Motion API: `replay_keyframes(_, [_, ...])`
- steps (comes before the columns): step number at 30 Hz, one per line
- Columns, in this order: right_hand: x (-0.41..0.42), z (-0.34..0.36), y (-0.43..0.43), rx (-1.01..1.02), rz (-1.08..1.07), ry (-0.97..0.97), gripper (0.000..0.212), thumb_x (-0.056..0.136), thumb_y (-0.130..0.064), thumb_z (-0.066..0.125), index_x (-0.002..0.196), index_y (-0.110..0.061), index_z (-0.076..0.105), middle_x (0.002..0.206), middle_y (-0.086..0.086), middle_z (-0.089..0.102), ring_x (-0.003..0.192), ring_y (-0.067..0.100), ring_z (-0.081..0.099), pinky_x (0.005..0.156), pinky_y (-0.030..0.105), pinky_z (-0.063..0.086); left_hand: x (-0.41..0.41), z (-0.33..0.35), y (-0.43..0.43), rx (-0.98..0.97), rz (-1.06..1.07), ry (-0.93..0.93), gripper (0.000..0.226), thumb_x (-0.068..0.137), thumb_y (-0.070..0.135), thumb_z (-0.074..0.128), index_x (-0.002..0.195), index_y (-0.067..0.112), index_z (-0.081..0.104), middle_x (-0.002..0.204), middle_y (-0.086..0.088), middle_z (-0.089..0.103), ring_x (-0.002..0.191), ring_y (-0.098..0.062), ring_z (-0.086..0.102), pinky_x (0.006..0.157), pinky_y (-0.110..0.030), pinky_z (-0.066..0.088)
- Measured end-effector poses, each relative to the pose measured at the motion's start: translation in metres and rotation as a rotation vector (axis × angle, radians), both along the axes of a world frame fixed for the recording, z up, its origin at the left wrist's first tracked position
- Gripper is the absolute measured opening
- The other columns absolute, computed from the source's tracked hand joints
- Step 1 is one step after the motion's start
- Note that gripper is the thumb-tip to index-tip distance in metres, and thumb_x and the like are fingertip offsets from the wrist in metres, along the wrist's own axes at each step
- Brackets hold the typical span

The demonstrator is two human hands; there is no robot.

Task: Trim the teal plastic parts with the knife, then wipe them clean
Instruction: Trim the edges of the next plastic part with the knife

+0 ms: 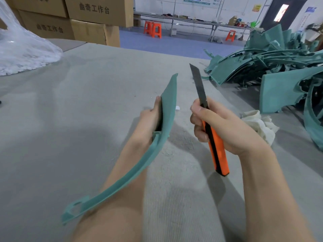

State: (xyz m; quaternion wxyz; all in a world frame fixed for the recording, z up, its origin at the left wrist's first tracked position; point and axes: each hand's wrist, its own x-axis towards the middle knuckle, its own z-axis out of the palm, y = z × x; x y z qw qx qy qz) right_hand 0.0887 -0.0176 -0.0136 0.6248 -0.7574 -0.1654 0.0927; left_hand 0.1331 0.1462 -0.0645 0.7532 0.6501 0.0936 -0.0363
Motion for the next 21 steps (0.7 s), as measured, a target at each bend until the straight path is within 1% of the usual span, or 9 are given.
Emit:
replay_keyframes(1, [0.0, 0.0, -0.003, 0.035, 0.051, 0.053, 0.028, 0.081, -0.041, 0.059, 0.085, -0.017, 0.045, 0.071, 0.002, 0.038, 0.048, 0.016, 0.037, 0.049, 0.024, 0.032, 0.003, 0.0, 0.001, 0.103, 0.07, -0.004, 0.064, 0.098, 0.055, 0.037, 0.062, 0.013, 0.068, 0.05, 0.002, 0.053, 0.041, -0.012, 0.05, 0.042, -0.017, 0.04])
replay_keyframes(2, [-0.001, -0.001, -0.006, 0.07, 0.084, 0.091, 0.024, 0.083, -0.038, 0.06, 0.083, -0.019, 0.046, 0.07, 0.001, 0.041, 0.045, 0.015, 0.038, 0.047, 0.023, 0.033, 0.006, -0.001, 0.002, 0.194, 0.123, -0.009, 0.061, 0.097, 0.056, 0.037, 0.069, 0.009, 0.063, 0.058, -0.001, 0.056, 0.049, -0.015, 0.052, 0.049, -0.022, 0.043])
replay_keyframes(4, [0.0, -0.003, -0.007, 0.103, 0.098, 0.127, 0.029, 0.088, -0.043, 0.06, 0.078, -0.018, 0.049, 0.066, 0.001, 0.044, 0.041, 0.014, 0.039, 0.043, 0.022, 0.034, 0.011, -0.004, 0.006, 0.253, 0.173, -0.025, 0.057, 0.096, 0.058, 0.037, 0.081, 0.007, 0.057, 0.073, -0.007, 0.053, 0.062, -0.021, 0.05, 0.057, -0.028, 0.041])
replay_keyframes(5, [0.001, -0.004, -0.007, 0.089, 0.081, 0.13, 0.037, 0.088, -0.048, 0.059, 0.075, -0.015, 0.048, 0.063, 0.001, 0.043, 0.039, 0.014, 0.039, 0.042, 0.022, 0.034, 0.012, -0.005, 0.006, 0.255, 0.187, -0.033, 0.055, 0.096, 0.057, 0.038, 0.083, 0.008, 0.057, 0.077, -0.008, 0.052, 0.066, -0.021, 0.049, 0.057, -0.028, 0.038])
replay_keyframes(7, [0.003, -0.005, -0.006, 0.019, 0.03, 0.119, 0.05, 0.078, -0.059, 0.054, 0.072, -0.01, 0.044, 0.059, 0.003, 0.04, 0.039, 0.016, 0.041, 0.043, 0.023, 0.035, 0.013, -0.006, 0.008, 0.278, 0.222, -0.047, 0.052, 0.096, 0.056, 0.039, 0.087, 0.008, 0.057, 0.081, -0.008, 0.05, 0.069, -0.02, 0.046, 0.056, -0.028, 0.035])
replay_keyframes(10, [0.005, -0.008, -0.004, -0.025, -0.005, 0.134, 0.057, 0.071, -0.066, 0.052, 0.07, -0.01, 0.047, 0.053, 0.004, 0.042, 0.04, 0.019, 0.045, 0.044, 0.025, 0.041, 0.017, -0.008, 0.007, 0.338, 0.263, -0.067, 0.051, 0.097, 0.054, 0.04, 0.085, 0.007, 0.053, 0.076, -0.006, 0.047, 0.062, -0.018, 0.042, 0.048, -0.023, 0.031])
replay_keyframes(13, [0.006, -0.011, -0.001, -0.049, -0.036, 0.095, 0.053, 0.072, -0.064, 0.054, 0.072, -0.011, 0.053, 0.052, 0.004, 0.051, 0.044, 0.019, 0.052, 0.047, 0.026, 0.048, 0.02, -0.011, 0.007, 0.283, 0.282, -0.051, 0.049, 0.096, 0.053, 0.043, 0.081, 0.007, 0.05, 0.076, -0.007, 0.044, 0.062, -0.019, 0.04, 0.051, -0.027, 0.03])
replay_keyframes(17, [0.009, -0.015, 0.002, -0.213, -0.15, -0.08, 0.043, 0.092, -0.049, 0.05, 0.084, -0.009, 0.059, 0.056, 0.001, 0.059, 0.05, 0.016, 0.059, 0.054, 0.026, 0.052, 0.02, -0.014, 0.005, 0.187, 0.295, -0.03, 0.051, 0.095, 0.052, 0.047, 0.083, 0.004, 0.056, 0.077, -0.007, 0.051, 0.07, -0.021, 0.047, 0.058, -0.029, 0.035])
replay_keyframes(21, [0.012, -0.017, 0.0, -0.295, -0.23, -0.134, 0.039, 0.098, -0.044, 0.045, 0.083, -0.013, 0.062, 0.059, 0.004, 0.062, 0.05, 0.016, 0.063, 0.056, 0.028, 0.054, 0.02, -0.014, 0.005, 0.132, 0.282, -0.019, 0.059, 0.096, 0.048, 0.049, 0.103, -0.009, 0.063, 0.088, -0.012, 0.059, 0.078, -0.022, 0.055, 0.068, -0.03, 0.042])
